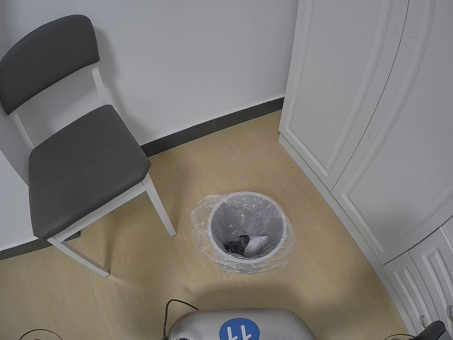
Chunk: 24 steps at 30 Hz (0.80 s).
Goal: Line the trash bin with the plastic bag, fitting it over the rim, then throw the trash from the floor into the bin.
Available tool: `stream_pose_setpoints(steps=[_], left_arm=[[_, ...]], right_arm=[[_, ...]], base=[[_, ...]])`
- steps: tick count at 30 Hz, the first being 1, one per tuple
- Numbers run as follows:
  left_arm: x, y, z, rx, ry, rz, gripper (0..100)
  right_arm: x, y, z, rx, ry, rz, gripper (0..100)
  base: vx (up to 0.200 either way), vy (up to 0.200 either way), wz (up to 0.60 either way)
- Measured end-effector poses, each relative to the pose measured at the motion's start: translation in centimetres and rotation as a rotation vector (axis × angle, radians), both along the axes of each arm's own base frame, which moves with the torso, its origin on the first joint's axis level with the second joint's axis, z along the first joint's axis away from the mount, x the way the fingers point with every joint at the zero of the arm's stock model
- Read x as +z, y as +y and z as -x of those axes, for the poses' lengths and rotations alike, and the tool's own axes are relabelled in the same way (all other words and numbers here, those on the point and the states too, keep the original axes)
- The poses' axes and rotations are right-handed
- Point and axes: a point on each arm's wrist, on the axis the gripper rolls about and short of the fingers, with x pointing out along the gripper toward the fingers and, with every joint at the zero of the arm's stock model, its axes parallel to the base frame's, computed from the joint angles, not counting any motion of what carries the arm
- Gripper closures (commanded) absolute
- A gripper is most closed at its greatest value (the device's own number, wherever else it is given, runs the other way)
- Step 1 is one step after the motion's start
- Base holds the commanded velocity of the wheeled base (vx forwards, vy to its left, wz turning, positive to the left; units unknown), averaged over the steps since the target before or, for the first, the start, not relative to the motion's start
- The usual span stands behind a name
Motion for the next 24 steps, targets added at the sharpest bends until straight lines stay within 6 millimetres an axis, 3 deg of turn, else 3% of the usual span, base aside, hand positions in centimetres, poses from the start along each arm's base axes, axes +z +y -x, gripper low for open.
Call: stream_pose_setpoints(steps=[6,17,24], left_arm=[[-2.1,0.5,2.9,0.041,-0.031,0.029,0],[-5.3,0.5,6.1,0.120,-0.101,0.053,0],[-7.9,0.1,6.9,0.047,-0.067,0.074,0]], right_arm=[[-2.9,0.2,2.9,0.032,-0.035,-0.072,0],[-4.8,0.2,2.8,-0.017,-0.249,-0.065,0],[-6.2,0.2,2.2,-0.031,-0.282,-0.041,0]], base=[[0.000,0.000,0.00],[0.000,0.000,0.00],[0.000,0.000,0.00]])
